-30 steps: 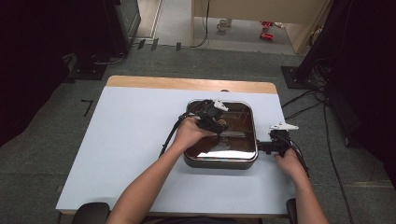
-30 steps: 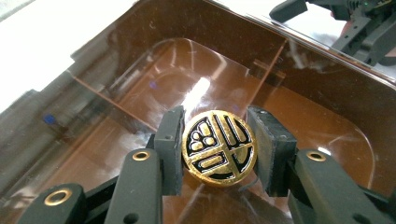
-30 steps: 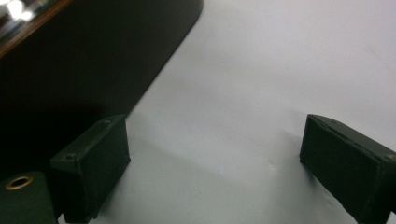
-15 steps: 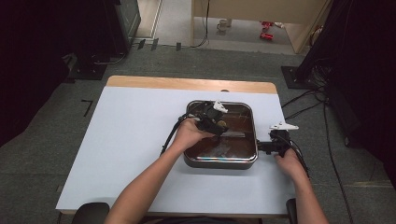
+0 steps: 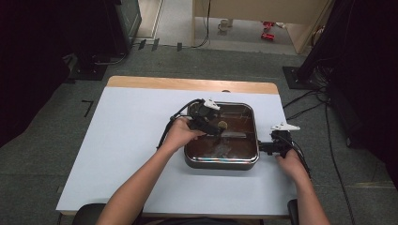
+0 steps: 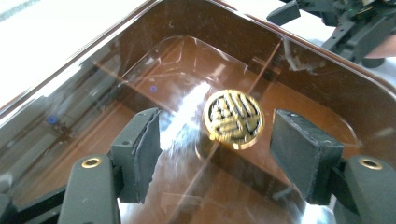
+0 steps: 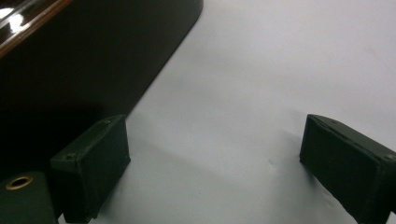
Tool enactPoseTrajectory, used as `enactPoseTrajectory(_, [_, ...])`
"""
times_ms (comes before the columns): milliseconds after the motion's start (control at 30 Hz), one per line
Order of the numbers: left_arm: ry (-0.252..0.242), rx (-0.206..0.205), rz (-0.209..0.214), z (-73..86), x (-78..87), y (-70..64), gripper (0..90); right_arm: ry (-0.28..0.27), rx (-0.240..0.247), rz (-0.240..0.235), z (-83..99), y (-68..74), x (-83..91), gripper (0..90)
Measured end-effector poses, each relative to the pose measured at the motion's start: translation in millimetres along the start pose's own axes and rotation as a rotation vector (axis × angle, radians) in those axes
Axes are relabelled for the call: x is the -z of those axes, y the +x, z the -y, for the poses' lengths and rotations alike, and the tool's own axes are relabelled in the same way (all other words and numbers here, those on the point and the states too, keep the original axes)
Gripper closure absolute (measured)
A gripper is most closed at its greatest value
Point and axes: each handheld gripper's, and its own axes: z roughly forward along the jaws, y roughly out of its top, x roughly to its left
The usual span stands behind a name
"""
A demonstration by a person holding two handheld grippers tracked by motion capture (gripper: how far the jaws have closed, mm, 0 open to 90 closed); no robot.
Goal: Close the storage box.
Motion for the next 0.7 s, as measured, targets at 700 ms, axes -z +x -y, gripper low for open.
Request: enactPoseTrajectory(700, [-0.072, 0.041, -0.046, 33.9, 59.1, 1.0, 30.4, 0.000, 0.001, -0.001, -0.1, -0.1, 0.1, 7.8])
